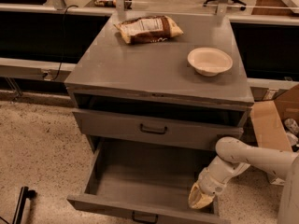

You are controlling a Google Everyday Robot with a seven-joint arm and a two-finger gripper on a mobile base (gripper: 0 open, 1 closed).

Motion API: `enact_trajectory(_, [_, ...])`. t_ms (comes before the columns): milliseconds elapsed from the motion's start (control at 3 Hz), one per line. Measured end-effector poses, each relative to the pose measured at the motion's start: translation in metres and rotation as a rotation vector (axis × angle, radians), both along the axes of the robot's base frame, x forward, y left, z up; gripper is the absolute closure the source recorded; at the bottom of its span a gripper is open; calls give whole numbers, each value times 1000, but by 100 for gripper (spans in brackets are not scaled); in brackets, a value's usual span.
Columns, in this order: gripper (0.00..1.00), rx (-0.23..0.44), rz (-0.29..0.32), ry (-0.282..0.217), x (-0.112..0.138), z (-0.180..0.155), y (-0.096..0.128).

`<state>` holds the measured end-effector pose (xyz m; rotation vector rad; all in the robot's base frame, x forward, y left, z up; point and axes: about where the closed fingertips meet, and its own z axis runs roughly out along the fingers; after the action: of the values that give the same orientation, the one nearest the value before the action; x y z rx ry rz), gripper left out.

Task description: Open middle drawer

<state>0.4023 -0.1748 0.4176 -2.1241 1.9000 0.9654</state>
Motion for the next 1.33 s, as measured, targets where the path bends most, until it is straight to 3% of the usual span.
enact_trajectory(667, [100,-6,-13,-3,-1,-2,2])
enact_trajectory(1333, [100,-88,-41,-141,-14,11,23])
